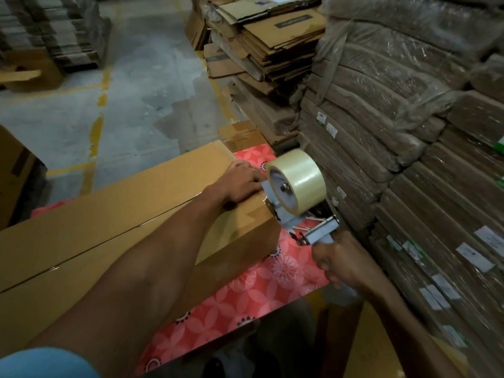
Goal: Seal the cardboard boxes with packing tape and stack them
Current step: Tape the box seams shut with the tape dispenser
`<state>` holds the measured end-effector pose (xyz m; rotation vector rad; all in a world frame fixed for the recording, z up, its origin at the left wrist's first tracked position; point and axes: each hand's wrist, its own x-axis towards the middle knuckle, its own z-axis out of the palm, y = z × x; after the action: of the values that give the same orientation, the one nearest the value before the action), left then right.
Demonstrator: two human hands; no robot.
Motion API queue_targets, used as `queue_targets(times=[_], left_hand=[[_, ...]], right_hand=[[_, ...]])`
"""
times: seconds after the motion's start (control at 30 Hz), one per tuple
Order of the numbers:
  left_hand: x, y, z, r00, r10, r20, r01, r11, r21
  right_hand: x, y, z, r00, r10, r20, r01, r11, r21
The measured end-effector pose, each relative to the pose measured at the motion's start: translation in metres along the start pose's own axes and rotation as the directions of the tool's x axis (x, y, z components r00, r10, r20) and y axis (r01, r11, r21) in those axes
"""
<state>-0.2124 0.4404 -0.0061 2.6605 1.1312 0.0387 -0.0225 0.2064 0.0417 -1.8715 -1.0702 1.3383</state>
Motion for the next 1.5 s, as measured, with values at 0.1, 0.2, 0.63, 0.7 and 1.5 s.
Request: queue_targets(times=[0.1, 0.2, 0.63, 0.7, 1.5], left_hand=[[0.000, 0.003, -0.003, 0.999, 0.047, 0.002, -0.047, 0.998, -0.049], [-0.006, 0.004, -0.002, 0.997, 0.076, 0.001, -0.076, 0.996, -0.047], [-0.015, 0.038, 0.012, 0.994, 0.101, -0.037, -0.107, 0.967, -0.232], [-0.013, 0.033, 0.016, 0.994, 0.091, -0.061, -0.103, 0.965, -0.242], [-0.053, 0.060, 0.037, 0.992, 0.030, -0.119, -0.031, 0.999, -0.008]], right_hand=[[-0.021, 0.026, -0.008, 1.000, 0.014, -0.021, -0.014, 1.000, 0.002], [-0.021, 0.042, -0.004, 0.999, 0.033, -0.029, -0.032, 0.999, 0.034], [0.007, 0.075, 0.022, 0.998, 0.048, 0.037, -0.054, 0.977, 0.206], [0.008, 0.077, 0.029, 0.992, 0.107, 0.070, -0.124, 0.936, 0.330], [0.145, 0.180, 0.059, 0.953, 0.102, -0.285, -0.228, 0.861, -0.455]])
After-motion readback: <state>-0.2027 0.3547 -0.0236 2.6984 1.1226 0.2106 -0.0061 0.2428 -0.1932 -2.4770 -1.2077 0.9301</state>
